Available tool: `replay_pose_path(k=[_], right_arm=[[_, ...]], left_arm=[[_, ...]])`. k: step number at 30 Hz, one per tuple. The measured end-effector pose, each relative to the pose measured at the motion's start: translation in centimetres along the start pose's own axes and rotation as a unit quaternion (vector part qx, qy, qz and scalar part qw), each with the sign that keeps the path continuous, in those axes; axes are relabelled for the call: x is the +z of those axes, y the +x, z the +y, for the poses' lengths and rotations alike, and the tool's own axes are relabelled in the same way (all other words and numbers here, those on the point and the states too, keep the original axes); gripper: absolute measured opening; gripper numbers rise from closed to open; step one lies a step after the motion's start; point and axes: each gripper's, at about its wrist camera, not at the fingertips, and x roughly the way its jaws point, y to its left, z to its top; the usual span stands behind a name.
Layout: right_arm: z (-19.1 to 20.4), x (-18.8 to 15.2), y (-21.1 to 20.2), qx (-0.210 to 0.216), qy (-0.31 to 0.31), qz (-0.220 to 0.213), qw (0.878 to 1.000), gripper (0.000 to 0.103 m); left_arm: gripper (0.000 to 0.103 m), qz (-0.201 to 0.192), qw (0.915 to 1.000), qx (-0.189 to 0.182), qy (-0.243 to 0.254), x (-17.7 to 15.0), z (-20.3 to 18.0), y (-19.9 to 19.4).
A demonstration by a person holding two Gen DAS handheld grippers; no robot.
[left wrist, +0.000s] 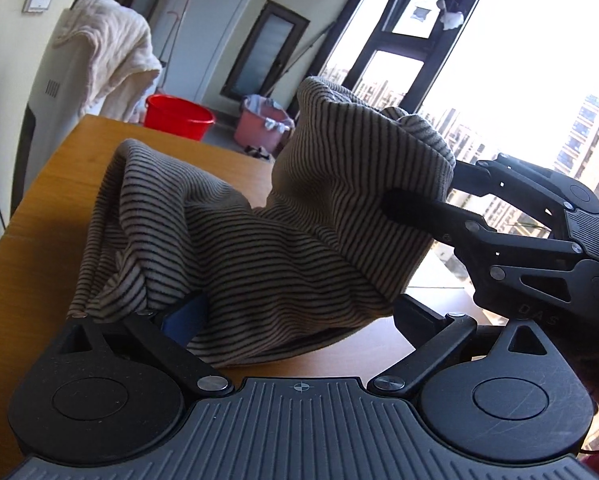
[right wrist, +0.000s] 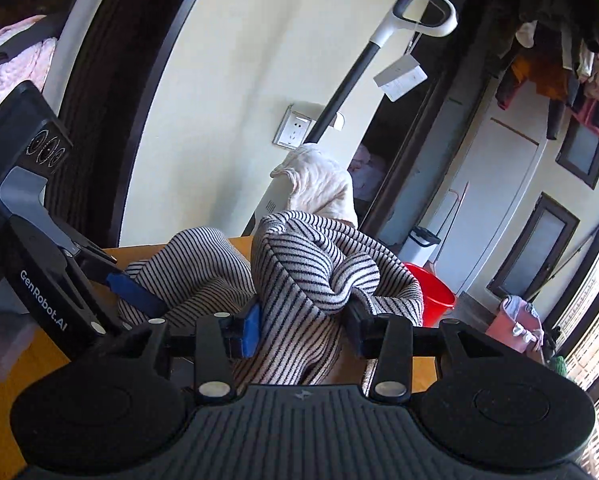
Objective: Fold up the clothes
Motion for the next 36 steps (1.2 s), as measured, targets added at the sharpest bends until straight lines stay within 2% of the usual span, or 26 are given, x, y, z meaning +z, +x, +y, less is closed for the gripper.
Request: replay_pose_path(k=[3,6,8,12,15,17,19,22,25,26,27,28,29,30,32,33,34,35,36], right_arm=[[-3.8,-1.7,0.0,-0.005,0.100,0.031,0.995,0.045],[-8.2,-4.7,0.0,0.005,0.230,0.075,0.970,0.045],[-9.3,-6.5,-0.1,-0.003,0.275,0.090,0.957,0.048],[-10.6,-8.6,-1.4,-0.067,0.307,0.091,0.945,0.057],[-11.7,-8.8,-3.5,-0.086,0.323,0.060,0.940,0.060],[-12.4,-8.9,-4.7,-0.077,0.331,0.040,0.940,0.061],[-12.7,-9.0,-4.8,-0.062,0.340,0.035,0.938,0.062],[-12.6,-9.1,-3.2,-0.043,0.344,0.045,0.937,0.062],[-11.9,-9.7,-0.7,-0.025,0.350,0.062,0.934,0.062],[-11.7,-9.9,0.0,-0.019,0.352,0.066,0.933,0.061],[-11.5,-9.8,0.5,-0.013,0.350,0.067,0.934,0.046],[-11.3,-9.5,0.9,-0.007,0.344,0.064,0.937,0.041],[-11.2,-9.0,1.0,-0.006,0.335,0.055,0.941,0.038],[-11.3,-8.2,0.8,-0.009,0.325,0.043,0.945,0.035],[-11.6,-6.9,0.5,-0.016,0.306,0.022,0.952,0.033],[-11.9,-6.4,0.3,-0.021,0.299,0.016,0.954,0.033],[-12.3,-6.2,0.3,-0.027,0.298,0.014,0.954,0.033],[-12.7,-6.7,0.5,-0.029,0.307,0.023,0.951,0.033],[-13.0,-7.4,0.8,-0.027,0.323,0.037,0.945,0.033]], left_arm=[[0.101,0.000,1.0000,-0.003,-0.007,0.0,0.2,-0.1],[0.101,0.003,0.9999,-0.007,-0.015,0.4,0.4,0.2],[0.101,0.009,0.9997,-0.010,-0.019,0.6,0.3,0.6],[0.101,0.021,0.9995,-0.014,-0.019,0.9,-0.3,1.7],[0.101,0.024,0.9996,-0.001,-0.016,1.2,-0.8,2.0],[0.101,0.016,0.9995,0.006,-0.026,1.6,-1.0,1.2],[0.101,-0.012,0.9995,0.010,-0.026,2.1,-1.3,-0.6],[0.101,-0.046,0.9975,0.049,-0.025,2.6,-1.2,-2.8],[0.101,-0.035,0.9941,0.091,-0.048,3.0,-0.1,-2.4],[0.101,-0.028,0.9931,0.099,-0.057,3.0,0.2,-1.8],[0.101,-0.021,0.9924,0.104,-0.062,3.0,0.5,-1.2],[0.101,-0.016,0.9917,0.111,-0.064,2.9,0.7,-0.6],[0.099,-0.009,0.9912,0.116,-0.063,2.8,0.8,0.2],[0.087,-0.004,0.9905,0.125,-0.058,2.8,0.8,0.8],[0.070,-0.002,0.9879,0.150,-0.042,2.9,0.6,1.7],[0.065,-0.007,0.9869,0.158,-0.032,3.1,0.4,1.7],[0.060,-0.014,0.9866,0.160,-0.026,3.4,0.2,1.6],[0.050,-0.021,0.9865,0.161,-0.021,3.7,0.0,1.4],[0.050,-0.025,0.9865,0.161,-0.019,3.9,-0.1,1.2]])
